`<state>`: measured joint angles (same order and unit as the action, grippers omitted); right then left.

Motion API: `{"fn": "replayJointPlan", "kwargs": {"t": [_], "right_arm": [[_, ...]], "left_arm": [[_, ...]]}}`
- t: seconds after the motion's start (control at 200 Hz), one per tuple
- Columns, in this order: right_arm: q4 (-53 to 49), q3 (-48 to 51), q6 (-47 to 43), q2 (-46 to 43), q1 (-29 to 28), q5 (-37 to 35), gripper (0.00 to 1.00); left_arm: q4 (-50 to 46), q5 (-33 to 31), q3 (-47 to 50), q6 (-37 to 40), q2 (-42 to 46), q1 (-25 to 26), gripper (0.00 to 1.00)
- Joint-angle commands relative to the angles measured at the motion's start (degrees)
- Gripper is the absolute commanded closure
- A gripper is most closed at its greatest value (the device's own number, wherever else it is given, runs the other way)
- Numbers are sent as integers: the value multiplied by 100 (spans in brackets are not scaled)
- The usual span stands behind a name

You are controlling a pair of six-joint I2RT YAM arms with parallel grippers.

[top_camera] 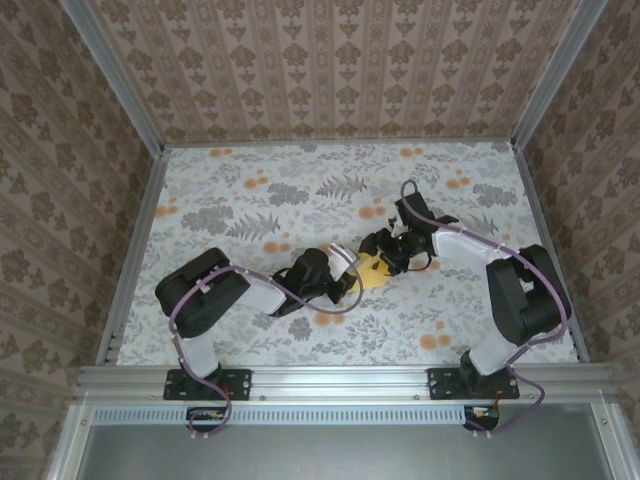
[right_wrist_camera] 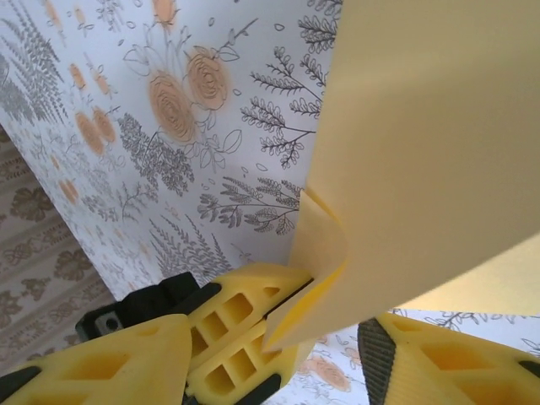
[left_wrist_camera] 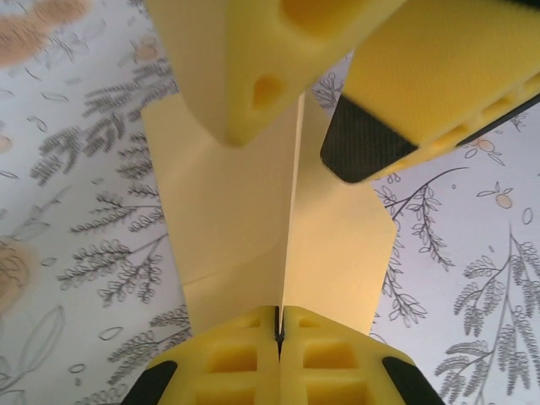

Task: Fold a paper plane with a square sheet of paper (pick it up from the middle)
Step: Fourth fold the wing at the center of the table.

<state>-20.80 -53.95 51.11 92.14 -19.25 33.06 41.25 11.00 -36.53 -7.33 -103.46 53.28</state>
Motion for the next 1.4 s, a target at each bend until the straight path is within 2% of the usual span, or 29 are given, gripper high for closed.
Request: {"fn": "replayJointPlan", "kwargs": {"t": [0.0, 0.205, 0.48, 0.88, 1.395], "right_arm": [[124, 287, -542, -366, 45, -360, 39], [424, 693, -751, -675, 104, -524, 37], [984, 1157, -805, -738, 123, -657, 39], [1103, 999, -769, -281, 113, -534, 49], [1369, 705, -682, 291, 35, -431, 51]], "left_arm": [[-669, 481, -346, -569, -93, 44, 97], [-1272, 694, -680, -1030, -161, 2, 98], [-1113, 1185, -776, -1862, -367, -210, 98], [-739, 1448, -692, -2699, -499, -468, 99], [-785, 1563, -787, -3081, -683, -554, 98]]}}
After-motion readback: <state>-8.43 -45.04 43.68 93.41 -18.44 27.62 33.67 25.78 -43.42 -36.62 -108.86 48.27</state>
